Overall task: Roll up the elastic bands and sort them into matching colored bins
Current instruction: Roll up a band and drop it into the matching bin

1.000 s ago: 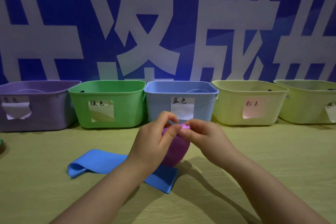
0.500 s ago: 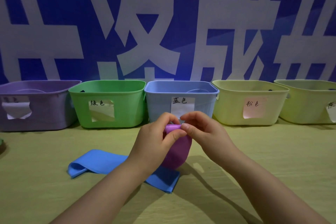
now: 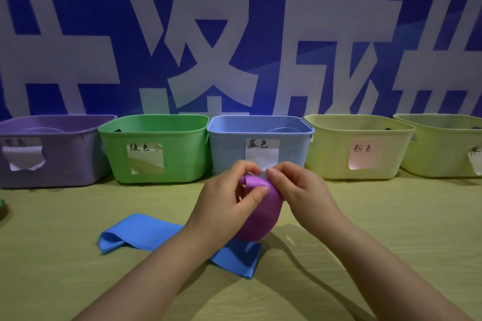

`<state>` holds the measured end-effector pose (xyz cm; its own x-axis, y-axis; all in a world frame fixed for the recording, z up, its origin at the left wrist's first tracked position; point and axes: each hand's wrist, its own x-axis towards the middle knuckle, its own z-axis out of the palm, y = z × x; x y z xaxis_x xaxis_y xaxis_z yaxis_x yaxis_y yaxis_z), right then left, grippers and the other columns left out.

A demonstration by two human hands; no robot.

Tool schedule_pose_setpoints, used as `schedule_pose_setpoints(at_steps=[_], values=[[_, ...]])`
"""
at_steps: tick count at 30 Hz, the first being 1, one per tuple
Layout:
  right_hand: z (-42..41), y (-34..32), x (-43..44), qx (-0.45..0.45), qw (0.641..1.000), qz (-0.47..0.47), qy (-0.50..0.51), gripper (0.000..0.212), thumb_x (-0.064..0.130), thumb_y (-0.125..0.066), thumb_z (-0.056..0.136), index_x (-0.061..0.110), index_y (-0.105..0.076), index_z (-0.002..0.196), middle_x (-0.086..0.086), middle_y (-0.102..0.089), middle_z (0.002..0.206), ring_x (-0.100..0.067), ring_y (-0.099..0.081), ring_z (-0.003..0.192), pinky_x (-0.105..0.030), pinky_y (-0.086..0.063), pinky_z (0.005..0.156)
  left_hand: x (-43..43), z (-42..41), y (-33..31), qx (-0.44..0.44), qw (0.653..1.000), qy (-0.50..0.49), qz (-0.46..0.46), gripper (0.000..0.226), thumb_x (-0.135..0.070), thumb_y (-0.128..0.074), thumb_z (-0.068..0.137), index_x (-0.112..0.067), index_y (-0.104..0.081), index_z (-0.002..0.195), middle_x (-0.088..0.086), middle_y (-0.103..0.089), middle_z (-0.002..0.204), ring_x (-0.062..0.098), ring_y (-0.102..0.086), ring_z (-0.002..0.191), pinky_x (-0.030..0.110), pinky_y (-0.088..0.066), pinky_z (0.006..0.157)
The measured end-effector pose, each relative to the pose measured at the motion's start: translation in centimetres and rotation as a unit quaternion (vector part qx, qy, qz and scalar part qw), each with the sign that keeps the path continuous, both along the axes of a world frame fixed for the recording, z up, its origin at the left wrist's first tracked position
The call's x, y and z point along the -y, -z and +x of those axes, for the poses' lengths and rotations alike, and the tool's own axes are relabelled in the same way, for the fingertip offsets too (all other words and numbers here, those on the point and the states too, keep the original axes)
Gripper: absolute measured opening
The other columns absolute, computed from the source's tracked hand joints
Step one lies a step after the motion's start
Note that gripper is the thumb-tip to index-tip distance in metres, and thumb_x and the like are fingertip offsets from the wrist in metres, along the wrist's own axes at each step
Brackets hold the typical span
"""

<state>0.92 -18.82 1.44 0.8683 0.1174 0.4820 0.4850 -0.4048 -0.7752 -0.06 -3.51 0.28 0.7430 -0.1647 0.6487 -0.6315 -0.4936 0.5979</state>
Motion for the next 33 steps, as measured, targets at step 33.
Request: schedule_pose_setpoints(at_steps=[33], values=[[-0.9,-0.3,0.3,0.063,0.994,-0.067,0.054,0.057,0.065,-0.035,0.074,0.017,-0.056,0.051,0.005,-0.045,0.043,-0.008,-0.04,0.046,-0.025,-0.028,0.048,0.7,0.1,0.4,0.046,0.996,-0.04,0.07,0.029,-0.042,-0.053,0.079,-0.021,-0.066,0.093,-0.006,-0.054,0.084,0.005,-0.048,0.078,0.013,-0.036,0.069]])
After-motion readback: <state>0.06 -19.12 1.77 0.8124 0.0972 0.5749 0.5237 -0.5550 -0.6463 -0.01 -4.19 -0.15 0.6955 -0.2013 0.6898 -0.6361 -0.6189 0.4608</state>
